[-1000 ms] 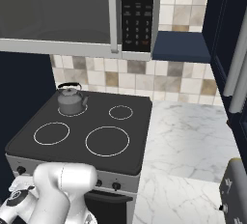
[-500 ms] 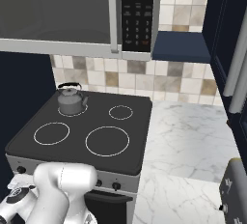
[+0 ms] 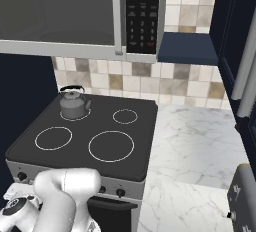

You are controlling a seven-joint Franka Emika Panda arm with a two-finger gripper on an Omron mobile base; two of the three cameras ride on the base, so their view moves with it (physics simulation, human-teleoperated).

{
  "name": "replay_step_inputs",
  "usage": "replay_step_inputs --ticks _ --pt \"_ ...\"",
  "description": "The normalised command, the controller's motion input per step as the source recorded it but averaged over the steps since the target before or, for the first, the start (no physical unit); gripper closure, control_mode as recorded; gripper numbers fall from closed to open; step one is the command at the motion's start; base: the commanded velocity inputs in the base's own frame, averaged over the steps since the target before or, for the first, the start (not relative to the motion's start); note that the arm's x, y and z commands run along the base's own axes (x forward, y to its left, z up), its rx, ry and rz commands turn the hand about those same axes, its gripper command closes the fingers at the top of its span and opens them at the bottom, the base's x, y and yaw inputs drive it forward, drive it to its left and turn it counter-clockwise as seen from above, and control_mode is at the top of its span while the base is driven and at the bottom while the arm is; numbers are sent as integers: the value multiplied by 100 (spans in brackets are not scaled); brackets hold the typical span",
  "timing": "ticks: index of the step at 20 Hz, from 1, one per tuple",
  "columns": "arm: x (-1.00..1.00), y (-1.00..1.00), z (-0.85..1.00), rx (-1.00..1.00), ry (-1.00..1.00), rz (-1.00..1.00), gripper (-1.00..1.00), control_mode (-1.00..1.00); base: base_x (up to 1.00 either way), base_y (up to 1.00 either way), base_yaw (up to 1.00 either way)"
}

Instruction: The kettle is done boiling. Turn off the stove, then wait for 300 timesteps before moving the kettle to the dining table.

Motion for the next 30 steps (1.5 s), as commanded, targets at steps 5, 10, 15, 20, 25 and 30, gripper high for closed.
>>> replay_step_inputs --ticks 5,10,15,20,25,30 --pt "-55 0 1 0 -17 -1 -100 -100 0 0 0" --pt "-69 0 7 0 -20 -4 -100 -100 0 0 0" --pt "-50 -5 32 0 -17 -7 -100 -100 0 0 0" --pt "-17 -13 49 2 -11 -8 -100 -100 0 0 0" --pt "-10 -18 61 2 -15 -4 -100 -100 0 0 0" --pt "-6 -15 65 3 -18 -1 -100 -100 0 0 0"
